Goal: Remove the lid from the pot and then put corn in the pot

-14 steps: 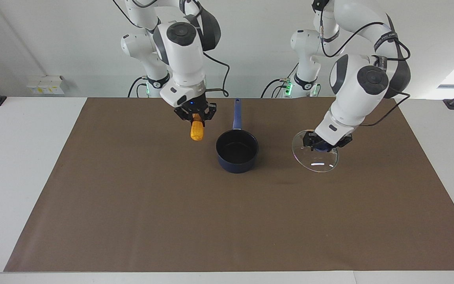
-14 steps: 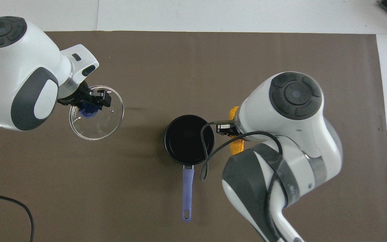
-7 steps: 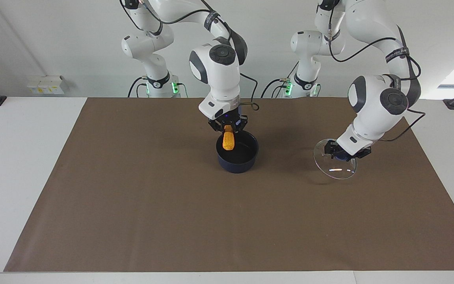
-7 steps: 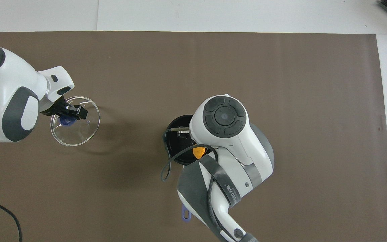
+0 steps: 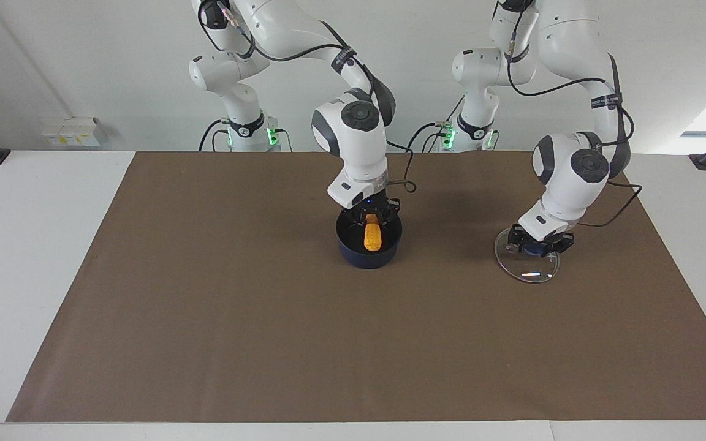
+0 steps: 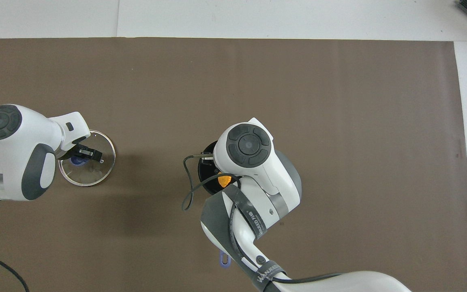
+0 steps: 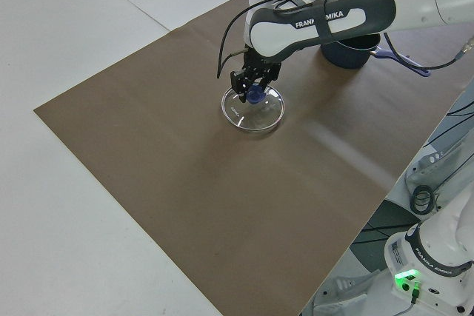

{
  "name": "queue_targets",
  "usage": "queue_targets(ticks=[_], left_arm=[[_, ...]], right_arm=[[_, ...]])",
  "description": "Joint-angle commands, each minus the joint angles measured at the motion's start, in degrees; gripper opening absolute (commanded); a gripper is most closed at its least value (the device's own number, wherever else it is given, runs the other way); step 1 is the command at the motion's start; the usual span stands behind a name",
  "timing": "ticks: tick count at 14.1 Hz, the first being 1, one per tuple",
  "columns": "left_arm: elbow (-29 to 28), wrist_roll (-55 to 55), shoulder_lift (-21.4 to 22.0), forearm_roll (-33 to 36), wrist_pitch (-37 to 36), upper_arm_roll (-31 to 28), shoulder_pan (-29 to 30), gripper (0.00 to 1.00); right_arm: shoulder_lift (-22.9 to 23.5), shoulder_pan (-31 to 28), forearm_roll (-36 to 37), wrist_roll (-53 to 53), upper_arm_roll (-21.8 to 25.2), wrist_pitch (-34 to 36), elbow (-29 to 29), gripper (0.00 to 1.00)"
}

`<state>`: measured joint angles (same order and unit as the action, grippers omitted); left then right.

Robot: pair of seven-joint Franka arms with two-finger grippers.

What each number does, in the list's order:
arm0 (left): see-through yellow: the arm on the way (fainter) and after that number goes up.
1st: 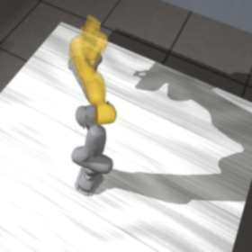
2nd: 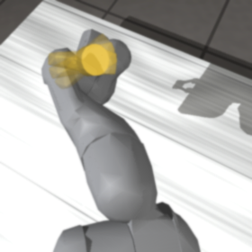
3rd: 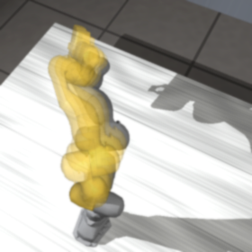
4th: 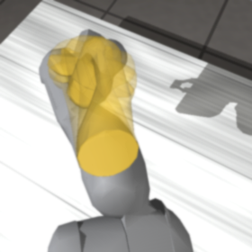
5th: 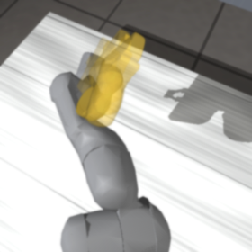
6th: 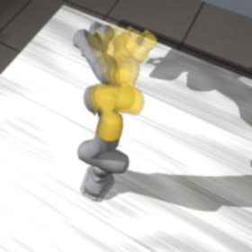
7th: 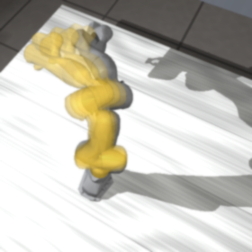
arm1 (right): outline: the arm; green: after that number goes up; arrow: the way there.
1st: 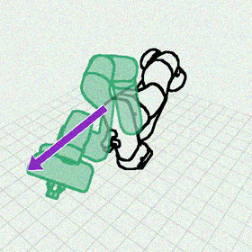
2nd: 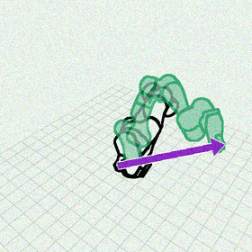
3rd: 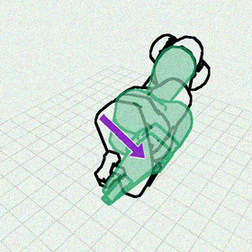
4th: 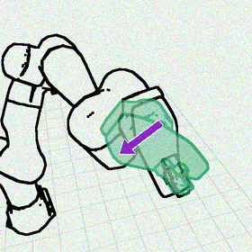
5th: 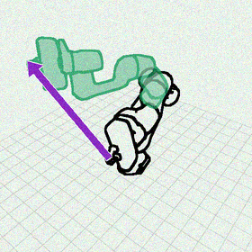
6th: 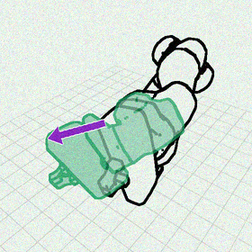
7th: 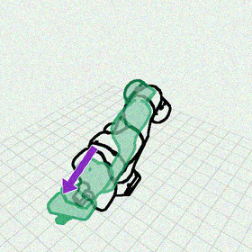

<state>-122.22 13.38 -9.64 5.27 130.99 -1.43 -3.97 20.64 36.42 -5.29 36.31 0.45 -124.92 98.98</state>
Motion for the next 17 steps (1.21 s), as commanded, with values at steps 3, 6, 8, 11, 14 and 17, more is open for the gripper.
queue_targets(ticks=[3,6,8,11,14,17], left_arm=[[-0.3,-0.2,1.3,1.3,1.1,0.6,1.1,1.00],[4.0,-8.4,0.9,0.8,-2.2,1.1,0.5,1.00],[8.6,-13.5,-0.3,-1.6,-5.7,1.2,-2.3,1.00],[14.7,-17.9,-0.4,-6.8,-11.4,1.2,-4.1,1.00],[20.9,-17.1,0.8,-6.9,-21.9,1.3,-4.4,1.00],[26.8,-15.2,2.3,-6.7,-32.3,1.3,-4.4,1.00]], right_arm=[[1.1,-0.2,-1.9,1.0,-0.4,-0.4,0.6,0.00],[0.7,-0.2,-2.0,0.9,-0.4,0.6,1.2,0.01],[0.4,-0.2,-2.0,0.9,-0.4,0.8,2.0,0.03],[-0.3,-0.3,-2.0,0.3,-0.4,0.4,3.9,0.06],[0.8,-0.3,-2.1,0.3,-0.4,-1.9,3.8,0.10],[1.1,-0.4,-2.4,0.3,-0.4,-2.3,3.1,0.23]])
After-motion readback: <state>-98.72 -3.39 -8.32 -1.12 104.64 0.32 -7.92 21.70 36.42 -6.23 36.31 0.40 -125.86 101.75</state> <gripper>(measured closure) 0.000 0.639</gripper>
